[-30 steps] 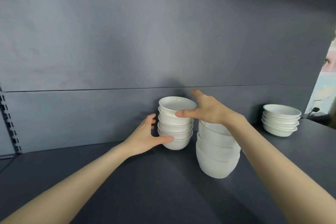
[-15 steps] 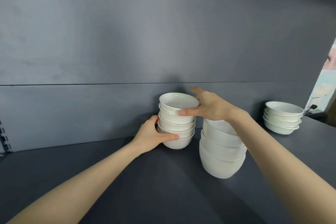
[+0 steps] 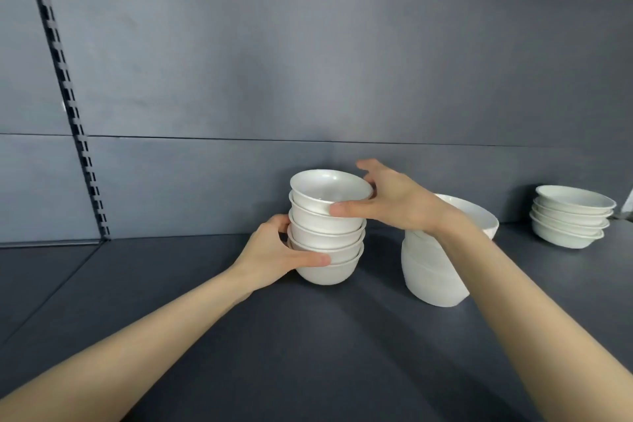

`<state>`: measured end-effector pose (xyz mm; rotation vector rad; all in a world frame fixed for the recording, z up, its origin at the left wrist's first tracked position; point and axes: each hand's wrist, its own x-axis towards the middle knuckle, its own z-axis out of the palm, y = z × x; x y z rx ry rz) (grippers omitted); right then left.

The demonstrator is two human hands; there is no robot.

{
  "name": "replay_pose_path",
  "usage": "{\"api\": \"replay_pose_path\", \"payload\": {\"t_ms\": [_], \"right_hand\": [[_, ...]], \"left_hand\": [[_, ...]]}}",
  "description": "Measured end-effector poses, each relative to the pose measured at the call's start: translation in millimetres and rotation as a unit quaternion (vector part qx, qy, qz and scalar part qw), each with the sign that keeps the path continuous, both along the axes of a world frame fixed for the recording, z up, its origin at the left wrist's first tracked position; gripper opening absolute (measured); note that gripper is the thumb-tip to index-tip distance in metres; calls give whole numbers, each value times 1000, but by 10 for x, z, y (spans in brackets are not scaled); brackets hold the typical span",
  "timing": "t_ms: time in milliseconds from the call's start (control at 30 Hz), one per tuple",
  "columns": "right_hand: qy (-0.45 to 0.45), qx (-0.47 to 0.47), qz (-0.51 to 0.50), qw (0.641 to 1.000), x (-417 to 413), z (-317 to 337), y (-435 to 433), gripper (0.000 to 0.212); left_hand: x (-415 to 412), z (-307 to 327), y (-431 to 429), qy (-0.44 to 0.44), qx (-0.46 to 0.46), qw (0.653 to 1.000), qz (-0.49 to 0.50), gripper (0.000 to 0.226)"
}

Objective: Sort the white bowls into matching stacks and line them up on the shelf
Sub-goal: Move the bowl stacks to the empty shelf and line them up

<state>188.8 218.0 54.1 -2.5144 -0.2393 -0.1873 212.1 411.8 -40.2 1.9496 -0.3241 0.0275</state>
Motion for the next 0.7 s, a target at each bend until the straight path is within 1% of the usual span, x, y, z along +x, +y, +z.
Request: {"api": "replay_pose_path", "payload": {"t_ms": [100, 167, 200, 267, 300, 367, 500, 700], "right_hand": [[-10, 73, 2, 997, -100, -149, 48, 109], [-8, 134, 11, 991, -169, -243, 81, 107], [-6, 164, 18, 986, -197, -288, 96, 99], [-2, 221, 41, 974, -235, -375, 112, 71], [2, 254, 54, 966, -246, -426, 114, 67], [12, 301, 73, 951, -259, -512, 115, 67], [35, 335, 95, 937, -194, -623, 87, 73], [32, 342, 120, 931, -165, -678, 14, 60]], "left_hand": [[-161, -14, 63, 6, -7, 1000, 22, 76], [-270, -21, 75, 12, -16, 999, 33, 76], [-315, -26, 77, 12, -22, 999, 36, 76], [-382, -33, 68, 13, -35, 998, 42, 76], [-407, -45, 62, 15, -43, 998, 44, 75], [-446, -74, 41, 18, -65, 996, 50, 73], [-483, -169, -2, 10, -100, 993, 59, 69], [-498, -237, -22, -7, -146, 988, 45, 62]]}}
